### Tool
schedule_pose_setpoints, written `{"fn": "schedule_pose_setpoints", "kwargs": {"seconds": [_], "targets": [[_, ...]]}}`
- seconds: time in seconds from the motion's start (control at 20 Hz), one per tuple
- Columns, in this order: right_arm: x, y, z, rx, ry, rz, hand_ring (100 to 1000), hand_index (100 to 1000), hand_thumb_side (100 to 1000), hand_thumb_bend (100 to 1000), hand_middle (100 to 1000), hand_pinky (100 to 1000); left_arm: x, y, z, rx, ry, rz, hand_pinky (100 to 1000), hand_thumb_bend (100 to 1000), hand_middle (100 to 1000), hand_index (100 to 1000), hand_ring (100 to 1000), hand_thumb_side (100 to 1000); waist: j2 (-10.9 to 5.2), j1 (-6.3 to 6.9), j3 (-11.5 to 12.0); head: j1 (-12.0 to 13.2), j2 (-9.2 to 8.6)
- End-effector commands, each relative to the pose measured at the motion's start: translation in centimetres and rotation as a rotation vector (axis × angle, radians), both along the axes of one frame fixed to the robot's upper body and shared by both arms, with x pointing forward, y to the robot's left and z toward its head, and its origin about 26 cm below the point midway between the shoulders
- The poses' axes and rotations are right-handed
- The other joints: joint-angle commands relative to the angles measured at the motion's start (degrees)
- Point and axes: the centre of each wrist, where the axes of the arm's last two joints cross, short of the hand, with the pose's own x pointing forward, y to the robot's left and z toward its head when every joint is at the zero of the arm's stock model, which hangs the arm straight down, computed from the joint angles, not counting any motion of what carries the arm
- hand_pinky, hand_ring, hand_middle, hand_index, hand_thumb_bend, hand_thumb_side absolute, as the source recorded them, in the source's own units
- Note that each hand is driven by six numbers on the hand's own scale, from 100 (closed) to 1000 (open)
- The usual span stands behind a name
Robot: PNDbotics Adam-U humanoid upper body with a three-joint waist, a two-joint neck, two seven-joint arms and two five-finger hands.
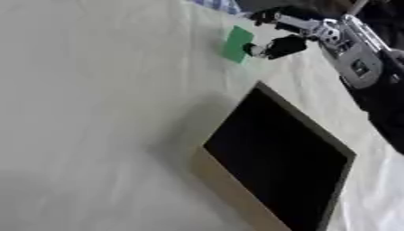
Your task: Pick up objects on the table and place them in the box.
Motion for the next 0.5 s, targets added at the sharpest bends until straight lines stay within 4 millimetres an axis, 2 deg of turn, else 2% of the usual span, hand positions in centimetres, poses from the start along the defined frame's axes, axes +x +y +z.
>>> {"fn": "schedule_pose_setpoints", "kwargs": {"seconds": [0.05,0.5], "targets": [[-0.66,-1.13,1.88,0.003,-0.051,-0.029,971,1000,712,309,879,888,-0.29,-0.06,0.8,0.018,-0.028,-0.001,585,100,569,771,594,731,-0.91,0.59,0.1,-0.5,-1.22],[-0.64,-1.53,2.12,0.012,-0.068,-0.046,976,1000,762,317,889,891,-0.31,-0.08,0.61,0.012,-0.023,0.003,583,100,565,769,591,732,0.32,0.59,0.0,-0.8,-2.08]]}}
